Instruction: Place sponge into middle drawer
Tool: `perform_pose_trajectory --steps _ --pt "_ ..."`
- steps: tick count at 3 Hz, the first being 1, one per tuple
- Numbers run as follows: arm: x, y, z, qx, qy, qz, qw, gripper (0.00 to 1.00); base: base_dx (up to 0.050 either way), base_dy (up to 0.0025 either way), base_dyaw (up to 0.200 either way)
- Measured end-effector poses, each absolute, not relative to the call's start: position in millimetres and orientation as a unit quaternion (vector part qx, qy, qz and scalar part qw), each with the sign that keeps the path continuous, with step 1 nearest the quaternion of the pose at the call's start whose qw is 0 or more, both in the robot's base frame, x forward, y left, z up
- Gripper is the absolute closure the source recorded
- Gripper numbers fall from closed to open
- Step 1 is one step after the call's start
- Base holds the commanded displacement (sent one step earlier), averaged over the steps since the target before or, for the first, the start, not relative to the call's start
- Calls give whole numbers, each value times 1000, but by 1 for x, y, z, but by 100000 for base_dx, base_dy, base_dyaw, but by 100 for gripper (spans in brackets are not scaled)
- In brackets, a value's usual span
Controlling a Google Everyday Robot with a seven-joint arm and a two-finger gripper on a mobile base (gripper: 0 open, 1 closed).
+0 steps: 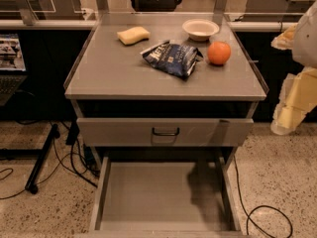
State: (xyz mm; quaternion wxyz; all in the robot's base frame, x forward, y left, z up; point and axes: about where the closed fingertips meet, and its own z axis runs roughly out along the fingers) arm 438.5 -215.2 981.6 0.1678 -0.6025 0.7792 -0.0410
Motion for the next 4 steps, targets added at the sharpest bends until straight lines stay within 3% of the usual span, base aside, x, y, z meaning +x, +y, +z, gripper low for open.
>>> perform_pose_trajectory --steps 2,4 --pt "441 -212 980 -601 778 -35 179 0 0 0 0" --pt "505 -150 974 -604 733 49 310 0 0 0 0"
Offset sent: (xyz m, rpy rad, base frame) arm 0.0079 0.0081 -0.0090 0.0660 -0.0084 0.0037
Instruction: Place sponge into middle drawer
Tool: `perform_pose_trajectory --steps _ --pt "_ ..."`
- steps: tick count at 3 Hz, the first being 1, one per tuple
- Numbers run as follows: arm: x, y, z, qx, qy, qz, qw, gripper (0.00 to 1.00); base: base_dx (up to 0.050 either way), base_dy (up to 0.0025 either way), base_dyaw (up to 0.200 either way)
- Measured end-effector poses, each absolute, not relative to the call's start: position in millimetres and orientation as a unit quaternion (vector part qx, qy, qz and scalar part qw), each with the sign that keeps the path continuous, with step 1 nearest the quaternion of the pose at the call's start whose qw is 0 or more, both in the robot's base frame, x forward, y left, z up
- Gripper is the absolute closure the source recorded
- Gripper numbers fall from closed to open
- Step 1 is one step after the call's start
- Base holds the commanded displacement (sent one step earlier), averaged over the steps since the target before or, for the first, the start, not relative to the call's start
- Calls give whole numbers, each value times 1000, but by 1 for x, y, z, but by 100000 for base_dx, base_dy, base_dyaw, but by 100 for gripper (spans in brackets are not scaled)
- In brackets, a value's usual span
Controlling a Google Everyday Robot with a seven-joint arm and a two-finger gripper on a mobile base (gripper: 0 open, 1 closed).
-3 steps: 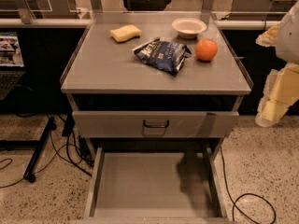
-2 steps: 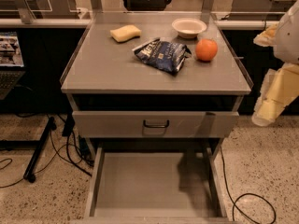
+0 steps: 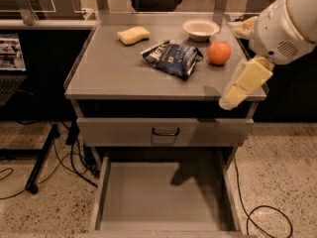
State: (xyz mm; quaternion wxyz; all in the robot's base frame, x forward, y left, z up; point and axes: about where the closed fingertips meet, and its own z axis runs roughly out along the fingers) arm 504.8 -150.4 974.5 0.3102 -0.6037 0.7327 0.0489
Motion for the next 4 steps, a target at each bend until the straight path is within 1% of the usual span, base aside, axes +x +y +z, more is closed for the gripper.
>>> perform_pose_trajectory --steps 1,2,3,4 --pt "549 -117 979 -598 718 81 348 0 0 0 0" --pt "595 -90 976 -588 727 97 342 0 0 0 0" --pt "603 -76 980 -590 723 102 344 0 0 0 0" --pt "600 -75 976 -582 730 103 343 0 0 0 0"
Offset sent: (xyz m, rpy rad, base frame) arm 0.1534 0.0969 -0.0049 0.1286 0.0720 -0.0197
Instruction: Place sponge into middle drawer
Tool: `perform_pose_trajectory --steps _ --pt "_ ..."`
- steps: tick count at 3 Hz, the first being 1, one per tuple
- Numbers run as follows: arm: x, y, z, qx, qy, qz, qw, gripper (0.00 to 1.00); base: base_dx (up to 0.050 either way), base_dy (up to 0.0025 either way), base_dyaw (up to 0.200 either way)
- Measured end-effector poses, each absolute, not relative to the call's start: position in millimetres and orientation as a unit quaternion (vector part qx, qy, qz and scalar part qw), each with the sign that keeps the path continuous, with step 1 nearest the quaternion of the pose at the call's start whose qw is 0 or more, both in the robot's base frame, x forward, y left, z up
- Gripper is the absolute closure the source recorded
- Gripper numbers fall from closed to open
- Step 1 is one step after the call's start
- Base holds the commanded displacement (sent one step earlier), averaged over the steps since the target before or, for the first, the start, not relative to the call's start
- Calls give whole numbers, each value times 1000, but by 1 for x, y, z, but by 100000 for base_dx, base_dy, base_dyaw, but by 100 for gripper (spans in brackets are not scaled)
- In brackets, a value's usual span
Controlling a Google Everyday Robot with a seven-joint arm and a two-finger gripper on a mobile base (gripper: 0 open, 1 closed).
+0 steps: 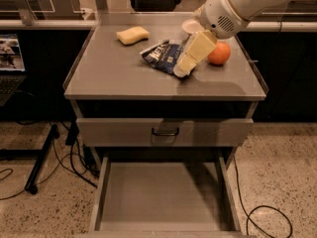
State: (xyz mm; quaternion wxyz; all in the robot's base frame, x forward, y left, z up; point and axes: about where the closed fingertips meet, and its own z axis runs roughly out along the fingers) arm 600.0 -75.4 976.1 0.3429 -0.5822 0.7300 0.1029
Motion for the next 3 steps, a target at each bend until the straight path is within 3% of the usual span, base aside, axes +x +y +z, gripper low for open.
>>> perform_pose_trajectory --steps 1,3 --pt "618 -86 952 -540 754 117 355 0 0 0 0" --pt "712 -87 926 -503 767 132 376 0 0 0 0"
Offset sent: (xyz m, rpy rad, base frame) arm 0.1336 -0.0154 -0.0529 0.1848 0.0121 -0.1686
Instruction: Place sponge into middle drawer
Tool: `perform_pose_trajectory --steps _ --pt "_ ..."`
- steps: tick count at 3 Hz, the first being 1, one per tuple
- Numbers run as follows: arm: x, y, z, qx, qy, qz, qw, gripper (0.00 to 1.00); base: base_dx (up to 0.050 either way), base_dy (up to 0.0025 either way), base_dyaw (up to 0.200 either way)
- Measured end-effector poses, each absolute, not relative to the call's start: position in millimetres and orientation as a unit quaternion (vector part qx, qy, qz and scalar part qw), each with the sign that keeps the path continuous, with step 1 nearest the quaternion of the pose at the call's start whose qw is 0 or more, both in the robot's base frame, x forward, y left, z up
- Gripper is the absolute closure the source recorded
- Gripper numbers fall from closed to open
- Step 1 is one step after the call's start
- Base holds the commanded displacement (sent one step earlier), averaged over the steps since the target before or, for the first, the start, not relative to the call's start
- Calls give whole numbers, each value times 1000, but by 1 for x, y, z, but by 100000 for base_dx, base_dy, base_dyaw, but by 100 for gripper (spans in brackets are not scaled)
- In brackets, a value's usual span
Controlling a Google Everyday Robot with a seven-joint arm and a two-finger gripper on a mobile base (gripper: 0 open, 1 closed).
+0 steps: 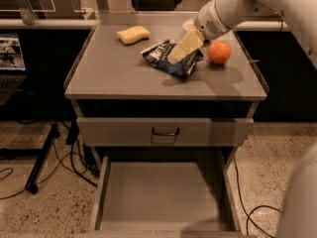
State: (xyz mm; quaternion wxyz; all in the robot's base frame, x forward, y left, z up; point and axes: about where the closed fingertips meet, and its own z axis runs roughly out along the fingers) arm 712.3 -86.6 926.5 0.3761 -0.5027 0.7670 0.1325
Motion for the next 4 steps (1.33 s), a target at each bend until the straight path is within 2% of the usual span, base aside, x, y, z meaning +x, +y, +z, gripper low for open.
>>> perform_pose_trajectory --steps 2,4 --pt "796 -75 954 -467 768 137 416 0 0 0 0" --pt "793 -82 937 -439 781 153 417 0 0 0 0"
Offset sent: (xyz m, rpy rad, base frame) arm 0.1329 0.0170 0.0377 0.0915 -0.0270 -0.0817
